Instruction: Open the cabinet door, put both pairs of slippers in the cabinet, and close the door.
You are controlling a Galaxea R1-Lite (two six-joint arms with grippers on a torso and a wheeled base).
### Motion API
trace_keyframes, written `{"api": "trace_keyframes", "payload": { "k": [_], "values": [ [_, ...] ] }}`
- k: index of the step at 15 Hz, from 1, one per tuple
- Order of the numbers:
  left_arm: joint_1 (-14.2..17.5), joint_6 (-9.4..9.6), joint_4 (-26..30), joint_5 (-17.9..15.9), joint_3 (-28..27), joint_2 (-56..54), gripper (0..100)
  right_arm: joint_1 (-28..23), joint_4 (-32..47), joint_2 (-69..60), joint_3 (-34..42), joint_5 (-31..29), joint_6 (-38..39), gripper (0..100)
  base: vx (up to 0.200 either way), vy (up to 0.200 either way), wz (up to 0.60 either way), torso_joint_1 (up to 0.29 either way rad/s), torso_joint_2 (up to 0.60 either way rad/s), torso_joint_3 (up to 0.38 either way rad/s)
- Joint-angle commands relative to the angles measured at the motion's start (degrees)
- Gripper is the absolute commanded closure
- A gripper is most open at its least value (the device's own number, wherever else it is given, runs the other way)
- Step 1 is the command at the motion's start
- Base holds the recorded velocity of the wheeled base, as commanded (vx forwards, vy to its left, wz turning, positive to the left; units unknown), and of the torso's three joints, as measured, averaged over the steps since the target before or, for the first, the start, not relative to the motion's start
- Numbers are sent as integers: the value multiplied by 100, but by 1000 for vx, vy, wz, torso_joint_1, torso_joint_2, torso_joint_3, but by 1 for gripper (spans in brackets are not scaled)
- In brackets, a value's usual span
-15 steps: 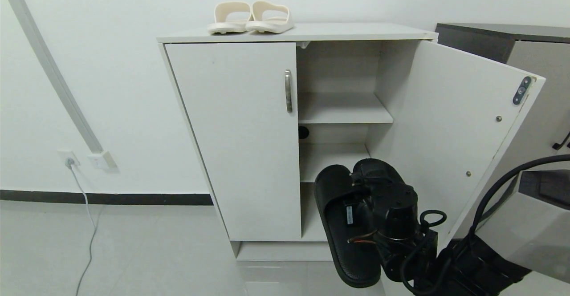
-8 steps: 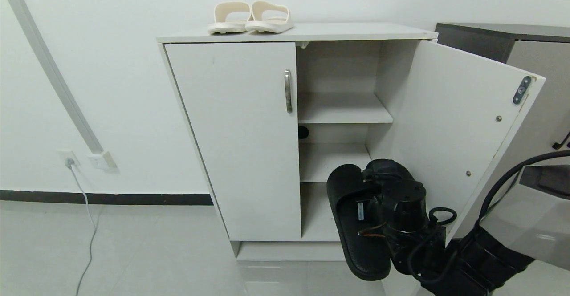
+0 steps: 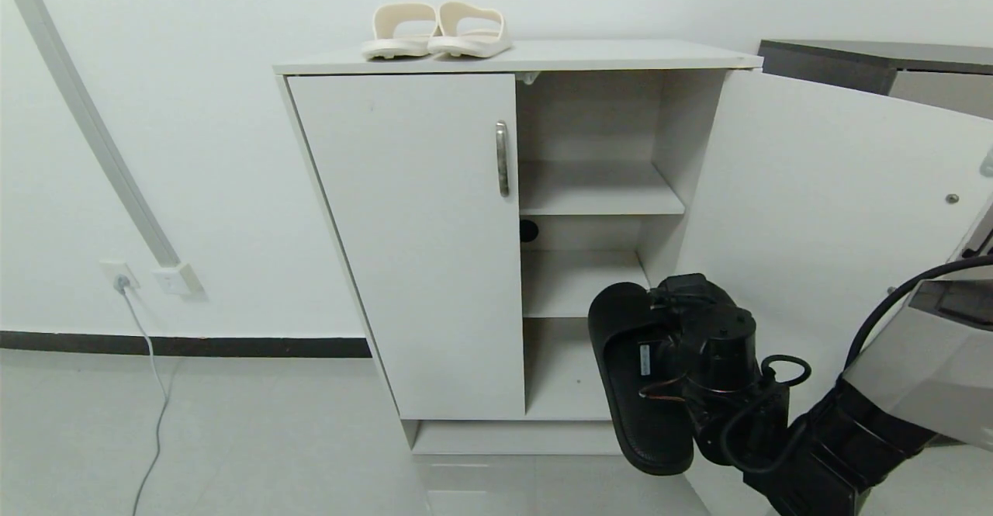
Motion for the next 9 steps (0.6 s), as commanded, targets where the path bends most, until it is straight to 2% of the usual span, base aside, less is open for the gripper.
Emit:
{"api": "trace_keyframes", "payload": {
  "k": [1, 4, 7, 9],
  "values": [
    [-2, 0, -1, 1, 1, 11, 100, -16, -2, -6, -3, 2, 2, 100, 0, 0, 0, 0, 0, 0],
    [-2, 0, -1, 1, 1, 11, 100, 46, -29, -6, 67, 2, 2, 100, 0, 0, 0, 0, 0, 0],
    [-2, 9, -1, -8, 1, 11, 100, 362, -2, 29, -74, 230, 19, 100, 0, 0, 0, 0, 0, 0],
    [-2, 9, -1, -8, 1, 11, 100, 441, 296, 407, -908, 221, 248, 100, 0, 0, 0, 0, 0, 0]
  ]
}}
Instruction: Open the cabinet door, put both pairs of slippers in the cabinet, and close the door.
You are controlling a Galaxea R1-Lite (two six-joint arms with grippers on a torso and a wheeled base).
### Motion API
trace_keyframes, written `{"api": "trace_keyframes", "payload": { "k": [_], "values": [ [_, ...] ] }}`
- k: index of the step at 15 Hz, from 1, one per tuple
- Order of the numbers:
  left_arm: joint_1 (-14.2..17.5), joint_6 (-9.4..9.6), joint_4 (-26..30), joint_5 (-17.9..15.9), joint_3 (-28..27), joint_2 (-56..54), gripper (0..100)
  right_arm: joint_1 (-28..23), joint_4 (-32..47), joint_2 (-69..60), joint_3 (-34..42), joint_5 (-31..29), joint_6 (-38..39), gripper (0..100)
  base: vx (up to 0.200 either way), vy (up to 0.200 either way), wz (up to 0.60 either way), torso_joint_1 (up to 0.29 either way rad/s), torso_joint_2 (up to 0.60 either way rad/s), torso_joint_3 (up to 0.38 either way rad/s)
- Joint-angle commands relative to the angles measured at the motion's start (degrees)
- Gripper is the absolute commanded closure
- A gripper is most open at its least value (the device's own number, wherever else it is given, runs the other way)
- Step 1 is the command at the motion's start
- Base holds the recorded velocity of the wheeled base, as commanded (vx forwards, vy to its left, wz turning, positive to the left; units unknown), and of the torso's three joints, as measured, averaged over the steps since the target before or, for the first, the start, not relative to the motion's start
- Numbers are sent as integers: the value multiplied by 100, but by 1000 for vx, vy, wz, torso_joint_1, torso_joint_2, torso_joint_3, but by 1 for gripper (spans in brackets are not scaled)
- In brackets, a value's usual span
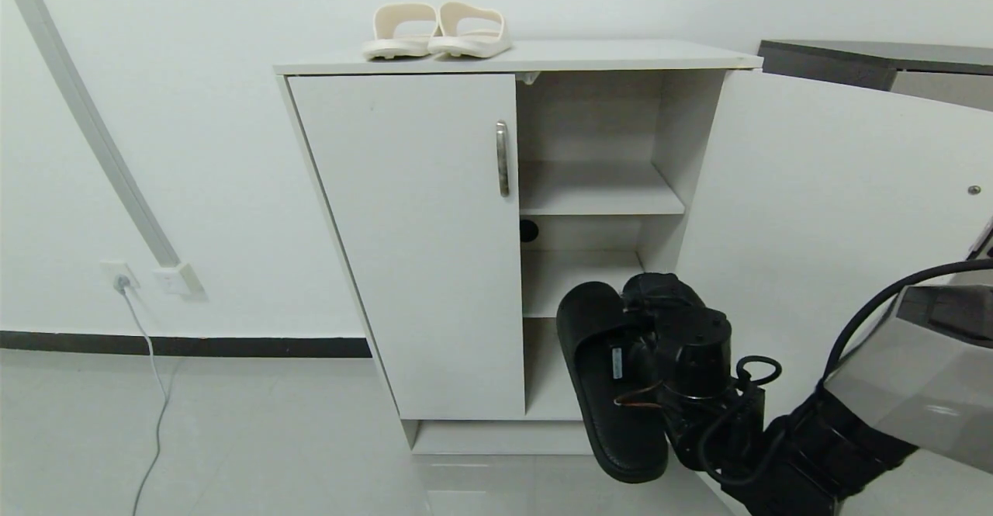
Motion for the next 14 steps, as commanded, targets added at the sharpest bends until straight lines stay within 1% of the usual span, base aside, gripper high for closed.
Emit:
{"api": "trace_keyframes", "payload": {
  "k": [1, 2, 3, 6, 9, 14],
  "values": [
    [1, -1, -1, 7, 1, 9, 100, 48, 668, 369, -807, -9, 443, 100, 0, 0, 0, 0, 0, 0],
    [1, -1, -1, 7, 1, 9, 100, 13, 1301, 378, -1106, -9, 821, 100, 0, 0, 0, 0, 0, 0],
    [1, -1, -1, -2, 1, 9, 100, 4, 1652, 369, -1238, 8, 1005, 100, 0, 0, 0, 0, 0, 0],
    [1, 8, -1, -2, 1, 9, 100, 4, 1670, 369, -1256, 17, 1023, 100, 0, 0, 0, 0, 0, 0],
    [1, 8, -1, -2, 1, 9, 100, 31, 1670, 387, -1256, 0, 1023, 100, 0, -200, 0, 4, 1, -1],
    [1, -10, -1, 7, 1, 9, 100, 119, 1626, 501, -1256, -9, 1032, 100, 0, 0, 0, 0, 0, 0]
  ]
}}
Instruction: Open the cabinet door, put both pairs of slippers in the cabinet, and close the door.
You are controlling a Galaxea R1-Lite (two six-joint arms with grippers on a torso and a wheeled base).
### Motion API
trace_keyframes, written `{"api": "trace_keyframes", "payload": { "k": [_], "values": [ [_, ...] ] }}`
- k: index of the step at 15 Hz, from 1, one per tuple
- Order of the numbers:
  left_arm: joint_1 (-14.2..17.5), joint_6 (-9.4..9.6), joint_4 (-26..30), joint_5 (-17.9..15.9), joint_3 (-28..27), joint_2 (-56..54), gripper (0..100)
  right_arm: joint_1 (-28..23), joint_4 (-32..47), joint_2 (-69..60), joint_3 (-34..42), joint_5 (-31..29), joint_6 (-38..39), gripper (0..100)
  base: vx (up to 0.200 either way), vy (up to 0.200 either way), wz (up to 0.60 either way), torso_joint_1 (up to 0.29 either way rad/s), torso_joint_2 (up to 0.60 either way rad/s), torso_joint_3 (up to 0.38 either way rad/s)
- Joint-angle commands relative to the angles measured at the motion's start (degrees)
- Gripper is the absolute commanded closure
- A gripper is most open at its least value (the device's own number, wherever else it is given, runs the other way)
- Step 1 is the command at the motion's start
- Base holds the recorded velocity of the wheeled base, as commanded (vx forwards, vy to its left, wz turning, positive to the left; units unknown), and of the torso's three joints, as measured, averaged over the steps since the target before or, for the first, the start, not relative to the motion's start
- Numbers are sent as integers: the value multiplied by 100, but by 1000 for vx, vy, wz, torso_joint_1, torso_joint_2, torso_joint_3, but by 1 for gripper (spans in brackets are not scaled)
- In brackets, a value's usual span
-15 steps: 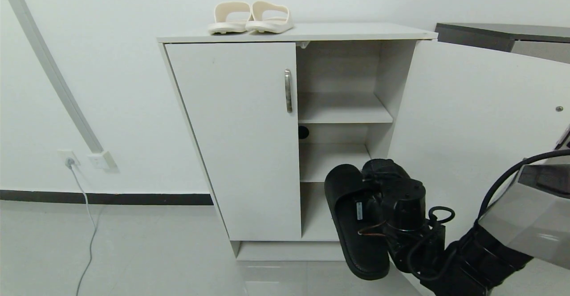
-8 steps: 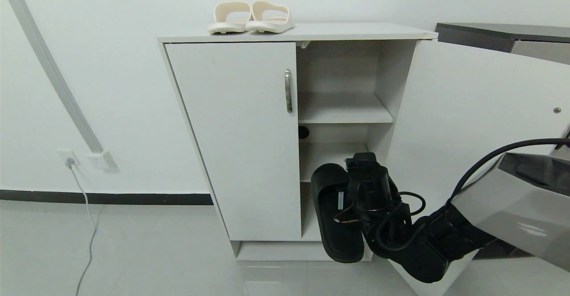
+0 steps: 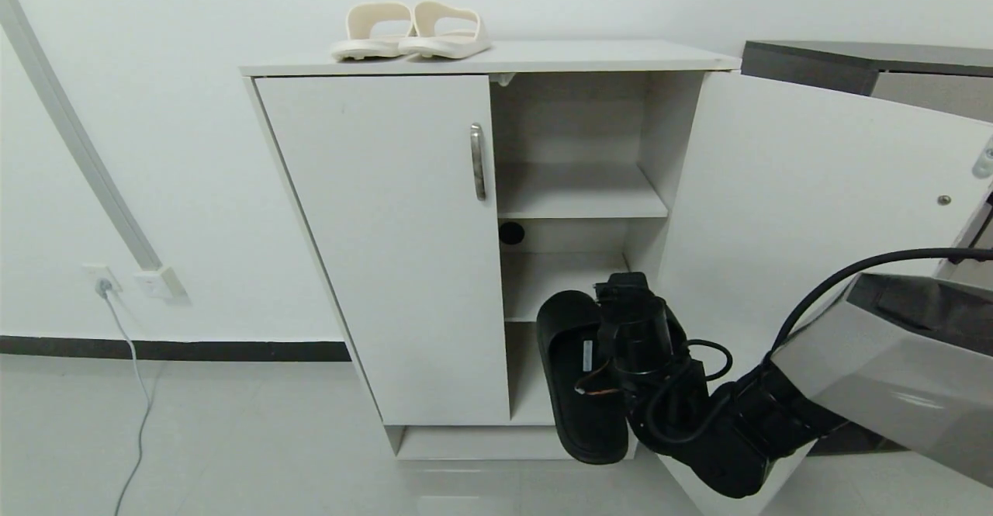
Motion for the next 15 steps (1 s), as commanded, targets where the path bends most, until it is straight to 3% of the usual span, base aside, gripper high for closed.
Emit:
{"api": "trace_keyframes", "payload": {
  "k": [1, 15],
  "values": [
    [7, 6, -2, 1, 1, 9, 100, 43, -20, 83, 4, -1, 5, 100, 0, 0, 0, 0, 0, 0],
    [7, 6, -2, -8, 1, 9, 100, 139, -363, 557, -58, 52, -3, 100, 0, 0, 0, 1, 0, -20]
  ]
}}
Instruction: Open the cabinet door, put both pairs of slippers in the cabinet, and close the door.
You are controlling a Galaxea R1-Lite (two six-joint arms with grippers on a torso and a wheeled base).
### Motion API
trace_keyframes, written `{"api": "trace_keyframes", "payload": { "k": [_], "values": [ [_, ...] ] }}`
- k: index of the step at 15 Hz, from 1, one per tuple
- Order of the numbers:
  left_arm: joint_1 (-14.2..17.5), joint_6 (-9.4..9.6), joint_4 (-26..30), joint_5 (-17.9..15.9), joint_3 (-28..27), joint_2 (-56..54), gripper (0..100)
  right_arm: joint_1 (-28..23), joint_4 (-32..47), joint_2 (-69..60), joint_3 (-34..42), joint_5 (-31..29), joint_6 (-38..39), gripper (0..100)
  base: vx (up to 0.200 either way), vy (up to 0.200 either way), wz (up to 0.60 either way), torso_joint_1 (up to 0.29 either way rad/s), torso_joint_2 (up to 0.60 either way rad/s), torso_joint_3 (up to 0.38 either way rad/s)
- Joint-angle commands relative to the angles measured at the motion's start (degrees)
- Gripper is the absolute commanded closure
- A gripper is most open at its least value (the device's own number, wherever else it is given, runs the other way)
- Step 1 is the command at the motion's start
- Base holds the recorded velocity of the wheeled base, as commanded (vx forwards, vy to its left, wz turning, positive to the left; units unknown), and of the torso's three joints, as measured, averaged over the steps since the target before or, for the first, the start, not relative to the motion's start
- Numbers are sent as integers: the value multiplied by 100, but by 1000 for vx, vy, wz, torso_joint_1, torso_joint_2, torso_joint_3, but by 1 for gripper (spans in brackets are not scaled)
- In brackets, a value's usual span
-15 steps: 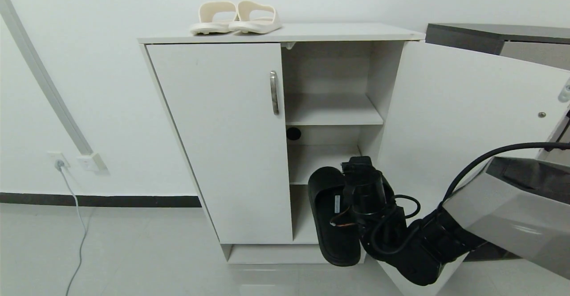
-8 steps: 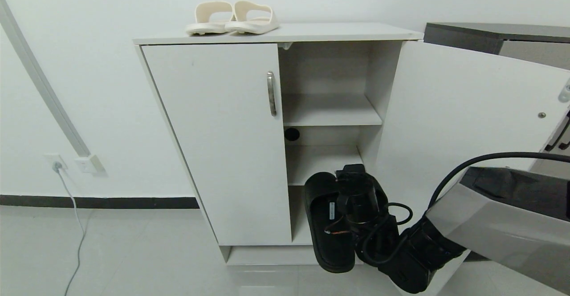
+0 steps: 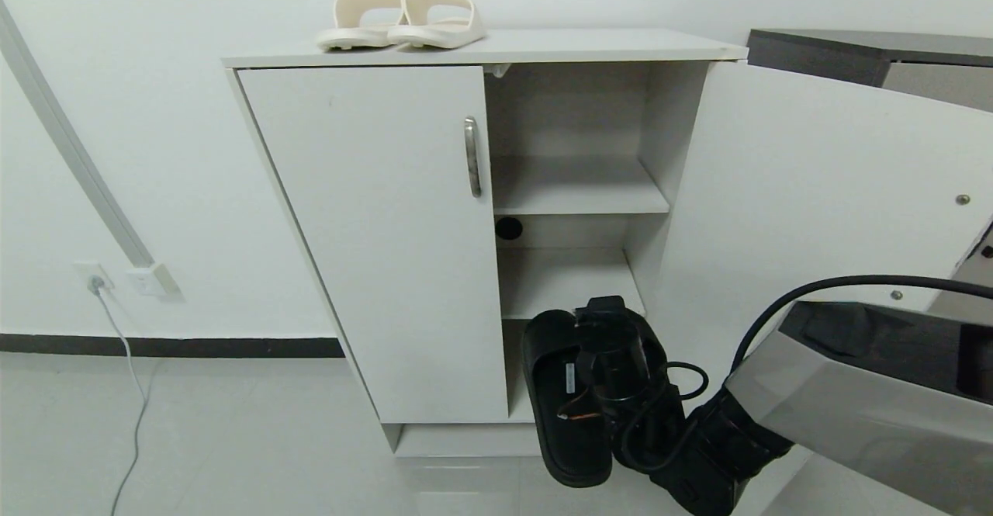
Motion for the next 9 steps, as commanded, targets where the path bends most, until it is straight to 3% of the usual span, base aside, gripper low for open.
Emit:
{"api": "trace_keyframes", "payload": {
  "k": [1, 9],
  "values": [
    [1, -1, -1, -2, 1, 9, 100, -1, 2, 46, -27, 0, -1, 100, 0, 0, 0, 7, 2, -168],
    [1, -10, -1, 7, 1, 9, 100, -1, -33, 248, -150, -80, -18, 100, 0, 0, 0, 3, 1, -185]
  ]
}}
